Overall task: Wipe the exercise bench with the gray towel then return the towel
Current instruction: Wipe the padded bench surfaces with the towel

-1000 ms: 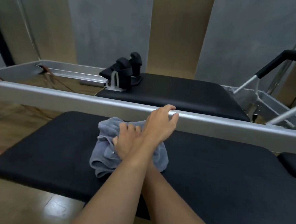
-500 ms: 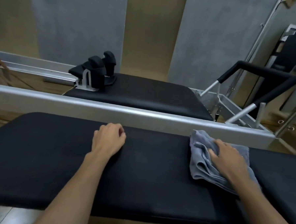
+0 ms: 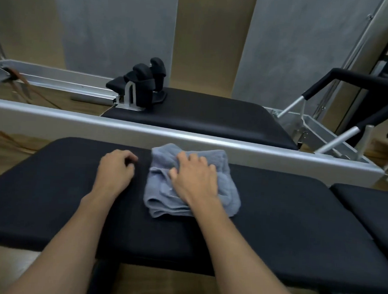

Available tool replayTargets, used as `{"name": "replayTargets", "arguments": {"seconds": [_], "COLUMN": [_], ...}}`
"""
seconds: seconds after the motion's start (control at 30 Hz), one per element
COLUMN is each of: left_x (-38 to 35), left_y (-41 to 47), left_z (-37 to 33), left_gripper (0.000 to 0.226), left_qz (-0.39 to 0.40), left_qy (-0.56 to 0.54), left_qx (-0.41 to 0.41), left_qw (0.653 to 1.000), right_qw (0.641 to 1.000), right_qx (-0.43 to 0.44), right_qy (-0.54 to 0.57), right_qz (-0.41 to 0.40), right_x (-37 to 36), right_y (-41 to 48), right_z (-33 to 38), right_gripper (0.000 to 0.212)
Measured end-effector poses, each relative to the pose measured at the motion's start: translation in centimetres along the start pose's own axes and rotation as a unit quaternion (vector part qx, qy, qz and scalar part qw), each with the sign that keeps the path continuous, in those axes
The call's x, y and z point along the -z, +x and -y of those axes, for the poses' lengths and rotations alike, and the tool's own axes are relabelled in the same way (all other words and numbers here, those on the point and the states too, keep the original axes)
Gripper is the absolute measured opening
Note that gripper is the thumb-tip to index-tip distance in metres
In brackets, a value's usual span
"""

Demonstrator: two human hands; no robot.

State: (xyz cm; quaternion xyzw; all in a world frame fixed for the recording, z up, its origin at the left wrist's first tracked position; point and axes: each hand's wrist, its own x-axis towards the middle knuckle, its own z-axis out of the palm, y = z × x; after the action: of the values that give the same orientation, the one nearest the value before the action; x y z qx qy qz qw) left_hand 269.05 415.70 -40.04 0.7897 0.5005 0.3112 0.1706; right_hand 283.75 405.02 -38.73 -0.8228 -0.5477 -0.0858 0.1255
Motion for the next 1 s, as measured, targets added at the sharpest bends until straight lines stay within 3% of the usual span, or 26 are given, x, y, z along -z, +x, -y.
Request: {"name": "replayTargets", "arguments": {"seconds": [0.1, 0.2, 0.33, 0.47, 0.6, 0.8, 1.0], "left_x": [1.1, 1.0, 0.6, 0.4, 0.7, 0.9, 0.4], "left_y": [0.1, 0.4, 0.3, 0.2, 0.0, 0.1, 0.4], "left_z": [1.3, 1.1, 0.8, 0.6, 0.6, 1.0, 1.2], "left_gripper": [0.024, 0.022, 0.022, 0.023, 0.023, 0.024, 0.022], "left_qz": [-0.007, -0.004, -0.005, -0.005, -0.009, 0.003, 0.006], "left_qy": [-0.006, -0.022, -0.016, -0.018, -0.030, -0.048, -0.019], "left_qx": [0.021, 0.027, 0.028, 0.027, 0.027, 0.031, 0.025], "left_qw": [1.000, 0.999, 0.999, 0.999, 0.999, 0.998, 0.999], "right_qw": [0.998, 0.999, 0.989, 0.941, 0.933, 0.938, 0.958], "right_qx": [0.061, 0.041, -0.140, -0.318, -0.350, -0.338, -0.268], "right_qy": [0.030, 0.009, -0.049, -0.110, -0.069, -0.075, -0.092], "right_qz": [0.002, 0.009, 0.025, 0.028, 0.054, -0.019, -0.038], "right_x": [-0.4, 1.0, 4.3, 7.5, 5.8, 4.3, 3.2], "right_y": [-0.6, -1.4, -4.5, -7.8, -5.0, -3.5, -2.9], "right_z": [3.1, -2.1, -18.2, -28.4, -27.8, -25.3, -20.5], "right_gripper": [0.037, 0.038, 0.038, 0.058, 0.056, 0.038, 0.038]}}
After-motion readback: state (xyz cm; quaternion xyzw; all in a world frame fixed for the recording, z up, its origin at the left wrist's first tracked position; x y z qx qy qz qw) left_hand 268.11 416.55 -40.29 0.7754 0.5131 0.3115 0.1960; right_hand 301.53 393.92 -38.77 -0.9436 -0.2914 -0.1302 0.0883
